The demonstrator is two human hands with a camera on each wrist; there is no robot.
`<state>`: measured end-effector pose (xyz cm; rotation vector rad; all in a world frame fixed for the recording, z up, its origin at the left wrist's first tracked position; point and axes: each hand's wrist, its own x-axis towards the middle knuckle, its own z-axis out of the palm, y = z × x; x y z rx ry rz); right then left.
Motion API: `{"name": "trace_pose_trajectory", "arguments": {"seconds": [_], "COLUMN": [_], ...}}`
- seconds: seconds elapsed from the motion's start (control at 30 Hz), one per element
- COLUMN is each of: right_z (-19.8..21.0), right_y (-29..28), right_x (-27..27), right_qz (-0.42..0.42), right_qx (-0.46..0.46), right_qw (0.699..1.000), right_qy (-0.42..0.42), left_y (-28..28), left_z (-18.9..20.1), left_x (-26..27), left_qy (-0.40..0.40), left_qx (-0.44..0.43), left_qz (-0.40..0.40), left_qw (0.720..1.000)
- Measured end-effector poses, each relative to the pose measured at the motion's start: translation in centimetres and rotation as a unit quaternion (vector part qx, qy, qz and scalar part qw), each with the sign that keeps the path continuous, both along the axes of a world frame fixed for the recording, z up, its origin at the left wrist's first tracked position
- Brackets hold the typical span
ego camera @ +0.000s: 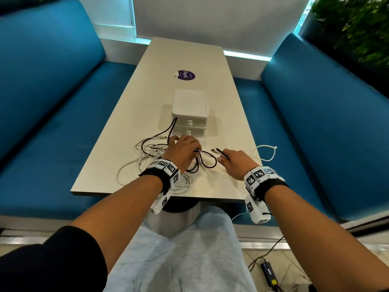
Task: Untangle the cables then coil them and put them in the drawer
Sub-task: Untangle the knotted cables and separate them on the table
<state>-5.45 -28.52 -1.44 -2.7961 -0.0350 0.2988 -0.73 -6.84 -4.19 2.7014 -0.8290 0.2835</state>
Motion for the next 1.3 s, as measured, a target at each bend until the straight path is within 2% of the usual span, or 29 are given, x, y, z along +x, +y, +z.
{"name": "trace_pose_trajectory", "arguments": {"seconds": [0.07,0.17,0.33,0.53,0.67,0.8,0.97,1.17,1.3], "right_z": [-0.1,-0.5,-0.8,-0.4,0.1,0.2,-0.1,-0.5,-0.4], "right_y": [-0.4,-0.4,-0.6,-1.2,-1.2,-0.9,-0.2,-0.8,-1.1], "right_x": [0.0,-0.2,-0.4,0.3,-0.1,-0.8,-1.3,-1.3,-1.2], "right_qz": [-0.017,-0.029,-0.057,-0.060,-0.077,-0.061,-0.021,-0.011,-0.044], "right_qx": [-0.008,-0.054,-0.119,-0.106,-0.123,-0.081,-0.040,-0.050,-0.085], "right_qw": [1.000,0.998,0.991,0.990,0.988,0.995,0.999,0.996,0.993], "right_qy": [-0.002,0.004,0.034,0.069,0.050,-0.014,-0.026,-0.078,-0.063], "left_y": [0.1,-0.2,-0.1,-0.2,-0.2,-0.5,-1.0,-1.8,-1.8], "left_z": [-0.2,-0.5,-0.3,-0.3,-0.3,0.0,1.6,2.1,1.5], "left_x": [-0.2,-0.8,-0.7,-0.5,-0.7,-0.9,-1.4,-0.3,-0.3], "left_qy": [-0.013,-0.024,-0.017,0.020,0.008,-0.006,-0.005,-0.007,0.007], "left_qx": [0.000,0.040,0.113,0.152,0.168,0.122,0.011,0.040,-0.012], "left_qz": [0.015,0.021,0.080,0.115,0.141,0.100,0.023,-0.012,-0.018], "left_qw": [1.000,0.999,0.990,0.981,0.976,0.987,1.000,0.999,1.000]}}
